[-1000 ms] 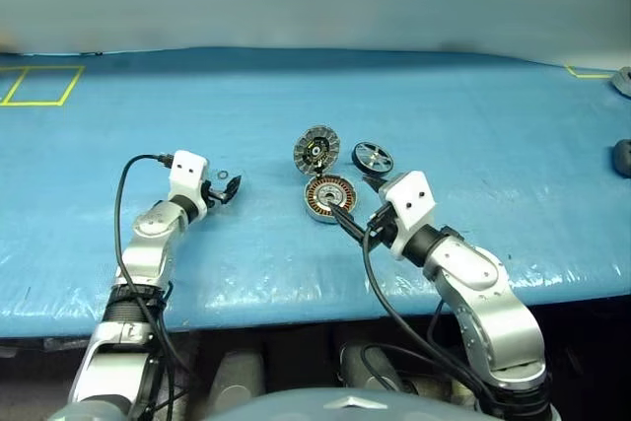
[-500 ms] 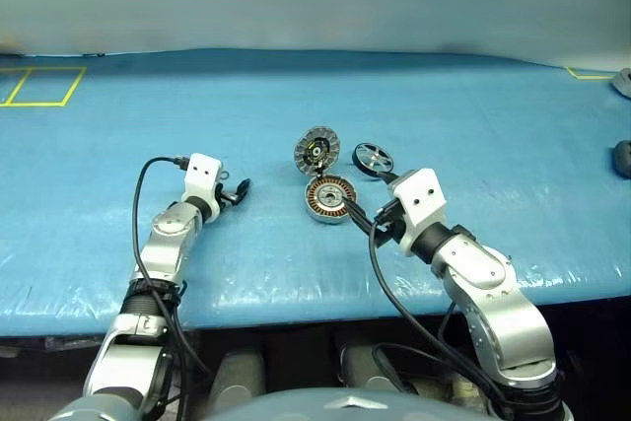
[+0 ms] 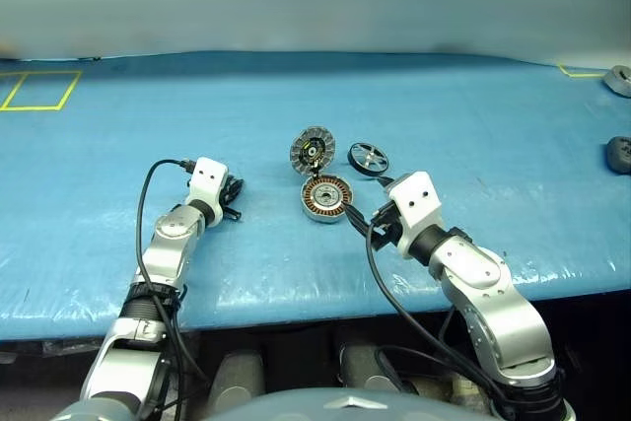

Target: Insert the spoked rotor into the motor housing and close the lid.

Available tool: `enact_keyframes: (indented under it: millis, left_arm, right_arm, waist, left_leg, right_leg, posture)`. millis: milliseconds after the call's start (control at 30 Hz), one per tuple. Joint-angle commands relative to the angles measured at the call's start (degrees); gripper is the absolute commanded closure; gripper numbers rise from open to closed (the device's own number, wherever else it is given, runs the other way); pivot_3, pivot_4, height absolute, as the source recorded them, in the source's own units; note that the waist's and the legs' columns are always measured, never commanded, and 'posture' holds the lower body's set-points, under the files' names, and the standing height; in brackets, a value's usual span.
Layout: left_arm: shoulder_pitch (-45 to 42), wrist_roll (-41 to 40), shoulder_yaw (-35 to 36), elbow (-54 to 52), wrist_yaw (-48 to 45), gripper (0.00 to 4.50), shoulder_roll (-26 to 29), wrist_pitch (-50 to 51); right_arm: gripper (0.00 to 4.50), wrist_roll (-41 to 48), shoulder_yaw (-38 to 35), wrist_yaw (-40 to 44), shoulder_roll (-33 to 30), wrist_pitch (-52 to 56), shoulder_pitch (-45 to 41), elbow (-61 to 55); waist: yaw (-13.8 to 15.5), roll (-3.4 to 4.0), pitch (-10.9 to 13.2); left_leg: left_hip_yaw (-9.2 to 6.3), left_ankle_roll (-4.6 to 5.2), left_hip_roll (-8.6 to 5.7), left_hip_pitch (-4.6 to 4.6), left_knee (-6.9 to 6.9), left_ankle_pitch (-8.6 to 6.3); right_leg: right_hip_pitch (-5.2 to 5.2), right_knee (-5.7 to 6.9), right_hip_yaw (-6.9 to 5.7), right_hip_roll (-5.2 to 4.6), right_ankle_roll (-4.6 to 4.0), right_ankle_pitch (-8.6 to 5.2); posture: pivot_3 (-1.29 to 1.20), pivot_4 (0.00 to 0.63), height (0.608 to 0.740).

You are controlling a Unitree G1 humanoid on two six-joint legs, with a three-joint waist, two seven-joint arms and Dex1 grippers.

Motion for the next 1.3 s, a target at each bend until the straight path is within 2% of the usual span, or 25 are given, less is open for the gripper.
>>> enact_keyframes:
  millis: [33, 167, 367, 467, 600, 767, 1033, 1300]
  left_arm:
    - [1.5, 1.3, -0.4, 2.4, -0.5, 3.85, 1.2, 3.2]
    - [2.2, -0.2, -0.3, -1.3, -3.2, 3.85, 1.0, 0.7]
    - [3.9, -8.1, -1.4, -15.0, -14.4, 3.85, 0.3, -1.3]
    - [2.7, -13.8, -2.1, -23.2, -18.6, 3.85, -1.4, 0.7]
    - [0.1, -15.4, -5.3, -27.5, -22.2, 3.85, -1.9, 2.5]
    - [-8.2, -11.9, -13.6, -18.0, -28.1, 3.85, -4.5, 1.6]
    - [-19.9, -5.0, -16.2, 3.1, -28.3, 3.85, -8.6, -3.2]
    - [-22.8, -4.1, -16.6, 6.7, -35.8, 3.85, -7.0, -3.4]
  right_arm:
    - [0.37, 0.3, -0.3, -0.6, -0.4, -0.2, -0.7, -1.4]
    - [0.37, 0.9, -0.4, -0.6, 0.0, -0.9, -0.4, -1.8]
    - [0.37, 6.9, -4.9, 1.6, 1.1, -2.8, 2.5, -5.1]
    - [0.37, 8.0, -8.5, 0.2, 1.4, -3.1, 5.5, -5.5]
    - [0.37, 7.8, -8.7, 0.3, 0.3, -4.9, 10.2, -6.0]
    - [0.37, 8.7, -9.9, -0.5, 2.6, -9.8, 15.0, -2.6]
    - [0.37, 6.1, -6.6, -3.0, 4.4, -15.9, 20.6, -1.4]
    - [0.37, 3.4, -4.2, -6.7, 6.0, -18.3, 23.8, -1.4]
  waist:
    - [0.0, -0.01, 0.0]
    - [0.0, -0.01, 0.0]
    - [0.7, -0.07, 0.0]
    - [1.6, -0.10, 0.0]
    - [1.9, -0.07, 0.0]
    - [1.8, -0.07, 0.0]
    - [1.1, -0.08, 0.1]
    - [1.0, -0.07, 0.1]
  left_leg:
    - [0.00, 0.00, 0.00, 0.00, 0.00, 0.00]
    - [0.03, 0.00, 0.00, -0.01, -0.01, 0.00]
    - [-0.01, -0.01, -0.02, -0.31, -0.04, 0.00]
    - [-0.04, -0.01, -0.07, -0.53, -0.01, 0.00]
    - [-0.01, 0.00, -0.13, -0.46, -0.01, -0.01]
    - [0.02, 0.01, -0.10, -0.23, 0.01, 0.00]
    - [0.05, 0.03, -0.14, -0.28, 0.09, -0.01]
    - [0.05, 0.07, -0.14, -0.41, 0.01, -0.04]
  right_leg:
    - [0.00, 0.00, 0.00, 0.00, 0.00, 0.00]
    - [-0.01, -0.01, 0.02, -0.01, 0.01, 0.00]
    - [-0.17, -0.15, -0.02, -0.06, -0.05, 0.03]
    - [-0.27, -0.22, -0.05, -0.14, -0.20, 0.13]
    - [-0.23, -0.22, -0.01, -0.16, -0.07, 0.05]
    - [-0.07, -0.19, 0.04, -0.06, 0.09, -0.05]
    - [-0.11, -0.20, 0.13, -0.04, 0.15, -0.02]
    - [-0.22, -0.22, 0.13, -0.07, 0.10, -0.07]
  posture:
    - [0.00, 0.150, 0.740]
    - [0.00, 0.150, 0.740]
    - [0.00, 0.150, 0.740]
    - [0.00, 0.150, 0.740]
    - [0.00, 0.150, 0.740]
    - [0.00, 0.150, 0.740]
    - [0.00, 0.150, 0.740]
    - [0.00, 0.150, 0.740]
